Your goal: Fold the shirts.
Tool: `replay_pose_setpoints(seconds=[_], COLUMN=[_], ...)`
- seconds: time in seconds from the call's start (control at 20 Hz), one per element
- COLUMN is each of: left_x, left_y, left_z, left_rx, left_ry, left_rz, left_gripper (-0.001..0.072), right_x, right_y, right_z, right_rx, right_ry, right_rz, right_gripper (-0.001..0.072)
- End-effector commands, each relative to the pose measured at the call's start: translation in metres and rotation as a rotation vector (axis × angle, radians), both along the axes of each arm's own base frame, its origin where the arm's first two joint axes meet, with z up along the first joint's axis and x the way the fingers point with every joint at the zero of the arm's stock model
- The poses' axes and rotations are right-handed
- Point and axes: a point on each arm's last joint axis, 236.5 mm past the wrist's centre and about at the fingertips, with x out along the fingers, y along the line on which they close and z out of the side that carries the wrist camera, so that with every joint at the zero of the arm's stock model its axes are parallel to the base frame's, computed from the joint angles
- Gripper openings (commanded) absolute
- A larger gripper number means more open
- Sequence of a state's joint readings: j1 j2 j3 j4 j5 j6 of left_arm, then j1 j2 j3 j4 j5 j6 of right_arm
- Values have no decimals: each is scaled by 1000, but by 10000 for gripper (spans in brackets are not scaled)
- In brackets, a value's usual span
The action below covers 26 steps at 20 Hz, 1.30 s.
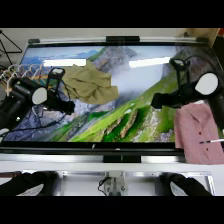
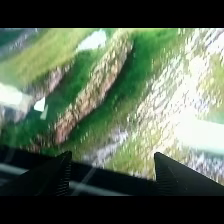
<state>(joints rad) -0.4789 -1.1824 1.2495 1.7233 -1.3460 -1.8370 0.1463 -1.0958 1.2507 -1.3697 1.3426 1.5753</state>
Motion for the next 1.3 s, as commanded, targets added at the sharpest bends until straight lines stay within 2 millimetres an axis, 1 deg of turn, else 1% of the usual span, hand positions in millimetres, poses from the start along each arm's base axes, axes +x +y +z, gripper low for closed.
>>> replay_pose_setpoints(seconds=[0.0, 0.05, 0.15, 0.25, 0.35, 0.4, 0.45, 0.5, 0.55, 0.65, 0.75, 0.85, 0.95, 1.0, 1.15, 1.25], left_x=[45, 59, 78, 93, 103, 103, 102, 104, 108, 119, 130, 142, 159, 166, 182, 189], left_y=[-31, -39, -52, -63, -71, -76, -78, -77, -73, -50, -19, -2, 3, 2, -14, -22], left_z=[23, 33, 52, 71, 87, 89, 89, 88, 82, 51, 9, -25, -52, -64, -104, -128], left_rx=[-122, -157, -214, -263, -304, -345, -357, -352, -338, -289, -218, -196, -206, -214, -258, -274], left_ry=[-215, -286, -397, -496, -571, -570, -568, -569, -561, -483, -355, -264, -215, -191, -107, -67], left_rz=[-44, -55, -75, -90, -101, -86, -83, -84, -74, -12, 66, 129, 167, 182, 213, 226], left_gripper=[598, 598, 597, 597, 597, 597, 596, 595, 596, 597, 596, 596, 595, 595, 605, 604], right_x=[35, 46, 64, 79, 89, 93, 96, 97, 98, 95, 88, 82, 78, 76, 67, 60], right_y=[3, 4, 8, 19, 25, 25, 25, 26, 27, 34, 38, 37, 37, 37, 38, 38], right_z=[18, 25, 39, 58, 72, 74, 71, 62, 48, 17, -9, -21, -24, -25, -30, -33], right_rx=[29, 39, 77, 164, 218, 223, 224, 221, 216, 222, 215, 196, 188, 186, 180, 174], right_ry=[-164, -214, -305, -387, -443, -458, -455, -428, -388, -279, -179, -131, -114, -104, -61, -31], right_rz=[-31, -41, -65, -95, -115, -121, -125, -127, -129, -121, -110, -99, -93, -89, -77, -69], right_gripper=[628, 628, 628, 628, 628, 628, 628, 628, 628, 628, 628, 628, 627, 628, 628, 628])
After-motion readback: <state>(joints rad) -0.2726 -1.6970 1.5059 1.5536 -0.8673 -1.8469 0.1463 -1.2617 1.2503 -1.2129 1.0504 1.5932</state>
